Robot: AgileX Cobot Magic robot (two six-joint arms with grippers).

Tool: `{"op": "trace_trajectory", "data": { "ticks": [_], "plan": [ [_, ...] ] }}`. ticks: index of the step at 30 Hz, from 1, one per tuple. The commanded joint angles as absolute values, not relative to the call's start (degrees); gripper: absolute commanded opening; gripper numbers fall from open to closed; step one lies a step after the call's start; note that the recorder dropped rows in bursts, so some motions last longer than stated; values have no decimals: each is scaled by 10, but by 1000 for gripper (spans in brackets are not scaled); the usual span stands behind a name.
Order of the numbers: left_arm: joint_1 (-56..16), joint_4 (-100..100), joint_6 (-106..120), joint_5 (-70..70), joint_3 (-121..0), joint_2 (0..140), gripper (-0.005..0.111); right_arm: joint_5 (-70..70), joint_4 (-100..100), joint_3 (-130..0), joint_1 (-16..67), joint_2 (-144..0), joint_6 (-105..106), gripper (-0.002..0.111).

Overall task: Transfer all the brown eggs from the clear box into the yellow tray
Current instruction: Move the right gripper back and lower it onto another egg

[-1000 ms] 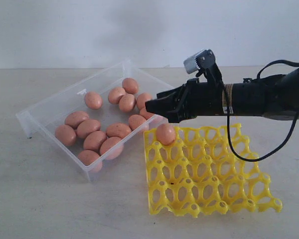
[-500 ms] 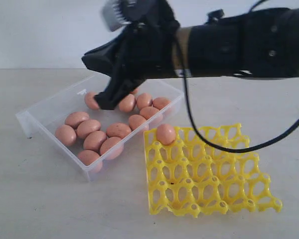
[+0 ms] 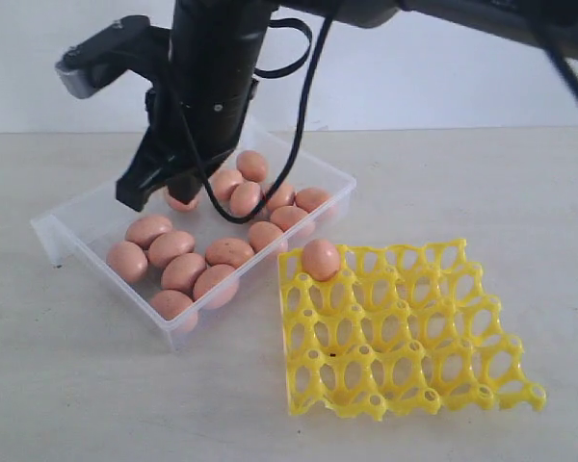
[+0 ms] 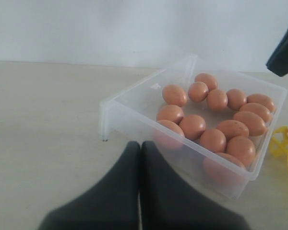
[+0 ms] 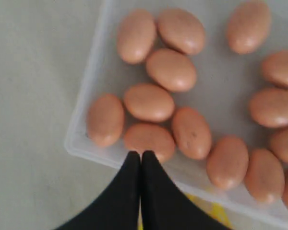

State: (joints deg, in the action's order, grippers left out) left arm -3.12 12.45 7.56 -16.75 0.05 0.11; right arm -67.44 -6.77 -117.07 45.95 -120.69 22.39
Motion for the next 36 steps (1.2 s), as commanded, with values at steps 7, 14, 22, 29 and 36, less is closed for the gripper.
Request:
{"op": "trace_trajectory", "data": {
  "ticks": [7,14,22,29,36],
  "plan": [
    [-29,127,76,-163,0,0,-4,-700,-90,-1240,445,-1297,329,34],
    [-29,127,76,-163,0,0,-4,-661,-21,-1240,445,-1340,352,64],
    [-29,127,76,-163,0,0,-4,-627,0,-1240,428,-1361,331,64],
    [-29,127,76,-163,0,0,-4,-581,5,-1240,412,-1375,324,64],
    [-29,127,76,-163,0,0,-4,-561,-14,-1240,411,-1390,324,64]
  ]
}}
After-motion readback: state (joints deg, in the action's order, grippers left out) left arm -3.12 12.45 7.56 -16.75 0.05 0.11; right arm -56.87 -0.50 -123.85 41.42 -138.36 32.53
